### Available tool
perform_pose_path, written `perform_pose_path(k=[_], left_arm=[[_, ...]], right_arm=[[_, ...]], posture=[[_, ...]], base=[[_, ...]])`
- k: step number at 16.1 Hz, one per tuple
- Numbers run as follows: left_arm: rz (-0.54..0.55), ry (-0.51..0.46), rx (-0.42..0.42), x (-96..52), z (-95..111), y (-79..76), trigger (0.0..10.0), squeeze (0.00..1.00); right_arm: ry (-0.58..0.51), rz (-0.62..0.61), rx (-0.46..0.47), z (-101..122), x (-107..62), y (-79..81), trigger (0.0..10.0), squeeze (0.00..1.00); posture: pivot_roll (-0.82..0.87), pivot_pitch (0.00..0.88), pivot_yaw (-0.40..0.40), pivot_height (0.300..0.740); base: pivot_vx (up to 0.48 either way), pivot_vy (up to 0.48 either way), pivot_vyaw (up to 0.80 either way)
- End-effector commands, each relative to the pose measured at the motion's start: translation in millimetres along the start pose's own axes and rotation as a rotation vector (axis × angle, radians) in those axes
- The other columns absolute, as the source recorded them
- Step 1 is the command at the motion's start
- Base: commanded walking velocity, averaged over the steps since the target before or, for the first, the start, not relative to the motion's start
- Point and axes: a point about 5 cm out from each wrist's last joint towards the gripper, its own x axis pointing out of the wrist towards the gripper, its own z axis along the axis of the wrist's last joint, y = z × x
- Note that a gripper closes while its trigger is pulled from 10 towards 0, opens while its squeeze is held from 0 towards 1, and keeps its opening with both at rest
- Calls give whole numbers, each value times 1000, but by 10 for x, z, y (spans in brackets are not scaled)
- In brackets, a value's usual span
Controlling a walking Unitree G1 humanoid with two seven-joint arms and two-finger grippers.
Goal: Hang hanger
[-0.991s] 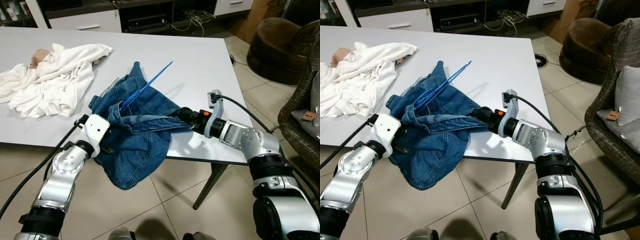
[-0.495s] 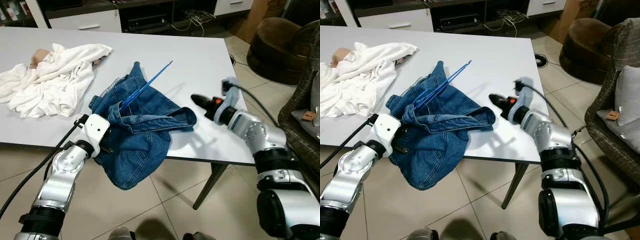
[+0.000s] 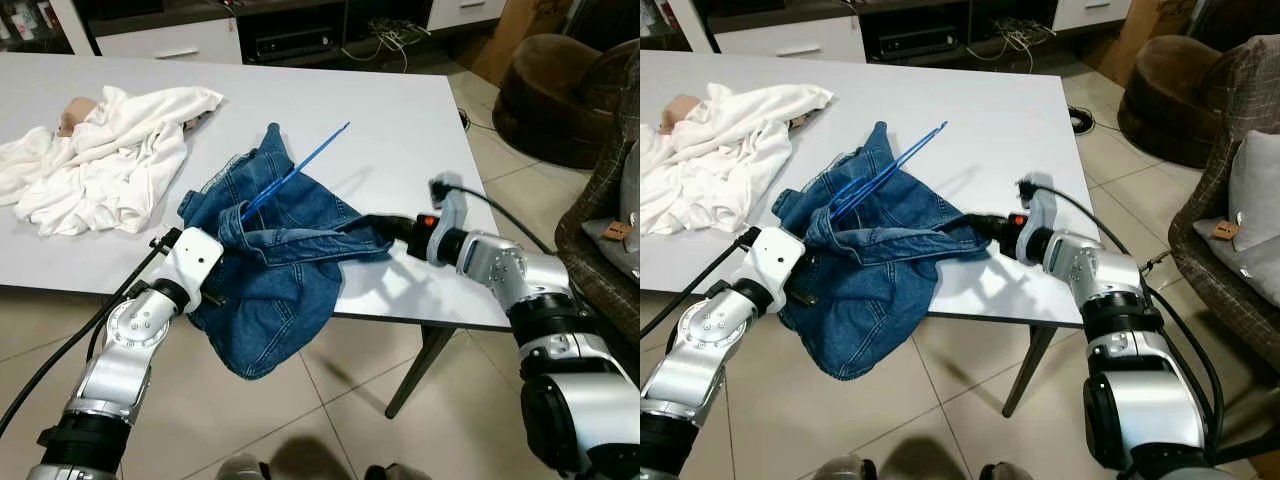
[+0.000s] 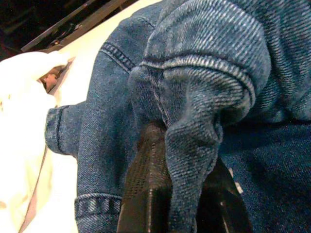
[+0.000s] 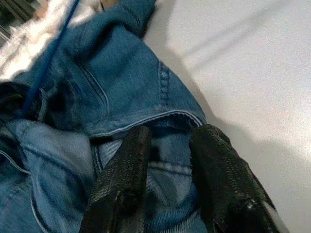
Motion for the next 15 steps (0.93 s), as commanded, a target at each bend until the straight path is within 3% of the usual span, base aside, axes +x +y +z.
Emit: perform_pose_path(k=[1, 5, 6, 9, 11, 15], left_arm=[[6, -35, 26, 3, 80, 8, 10000, 0], [8, -37, 27, 4, 82, 2, 10000, 0], [7, -38, 26, 3, 83, -7, 10000, 0], [8, -38, 26, 4, 84, -17, 10000, 0], [9, -38, 27, 3, 81, -16, 10000, 0], [-2, -42, 33, 35, 96, -20, 10000, 0]], right_arm=[[54, 4, -20, 19, 10, 2, 10000, 1000], [94, -20, -37, -3, 51, -5, 10000, 973], [99, -12, -2, -3, 79, 26, 10000, 0], [54, -100, 26, 97, 6, -104, 10000, 0], [-26, -190, 57, 235, -142, -266, 10000, 0], [-46, -278, 65, 235, -229, -389, 10000, 0]], posture=[[3, 63, -15, 740], [3, 63, -15, 740], [3, 63, -15, 740], [9, 56, -24, 740], [4, 53, -23, 740], [-7, 48, -13, 740]], base=[[0, 0, 0], [0, 0, 0], [0, 0, 0], [0, 0, 0], [0, 0, 0], [0, 0, 0]])
